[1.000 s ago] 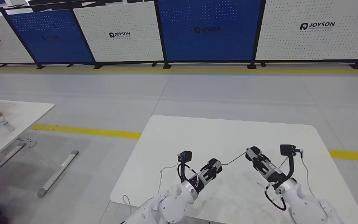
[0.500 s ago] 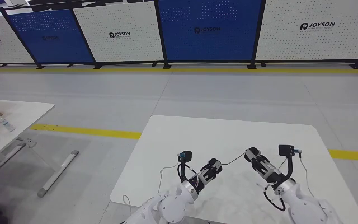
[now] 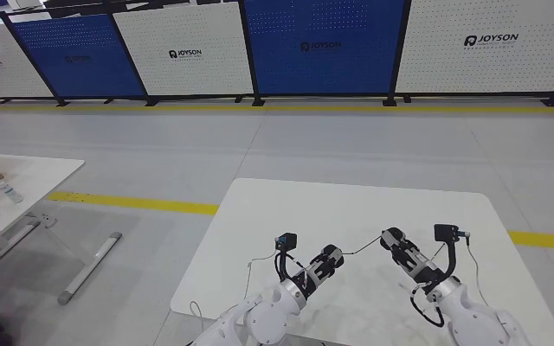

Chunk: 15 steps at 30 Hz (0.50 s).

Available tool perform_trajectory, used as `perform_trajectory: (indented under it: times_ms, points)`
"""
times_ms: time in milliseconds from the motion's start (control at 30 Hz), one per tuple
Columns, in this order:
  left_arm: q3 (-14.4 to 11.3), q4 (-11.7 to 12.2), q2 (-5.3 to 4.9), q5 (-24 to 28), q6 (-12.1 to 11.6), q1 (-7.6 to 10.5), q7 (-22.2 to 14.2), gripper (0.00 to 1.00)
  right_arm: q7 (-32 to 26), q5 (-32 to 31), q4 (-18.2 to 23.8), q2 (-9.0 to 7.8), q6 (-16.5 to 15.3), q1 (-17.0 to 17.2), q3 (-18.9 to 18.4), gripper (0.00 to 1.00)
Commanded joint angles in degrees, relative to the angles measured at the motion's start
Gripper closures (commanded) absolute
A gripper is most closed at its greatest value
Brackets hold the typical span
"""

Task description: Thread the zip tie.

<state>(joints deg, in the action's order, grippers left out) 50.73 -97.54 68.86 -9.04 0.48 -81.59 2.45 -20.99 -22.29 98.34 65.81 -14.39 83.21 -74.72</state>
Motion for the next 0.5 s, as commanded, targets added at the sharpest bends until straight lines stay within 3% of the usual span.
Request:
perform_trajectory:
  times_ms: [0,467]
  points:
    - [0.0,0.0,0.0,0.0,0.0,0.0,0.0,1.0,-0.1,-0.01,0.0,0.01,-0.01,-0.03,0.0,1.0]
    - [0.0,0.0,0.0,0.0,0.0,0.0,0.0,1.0,-0.04,-0.15,0.0,0.09,0.09,-0.33,0.0,1.0]
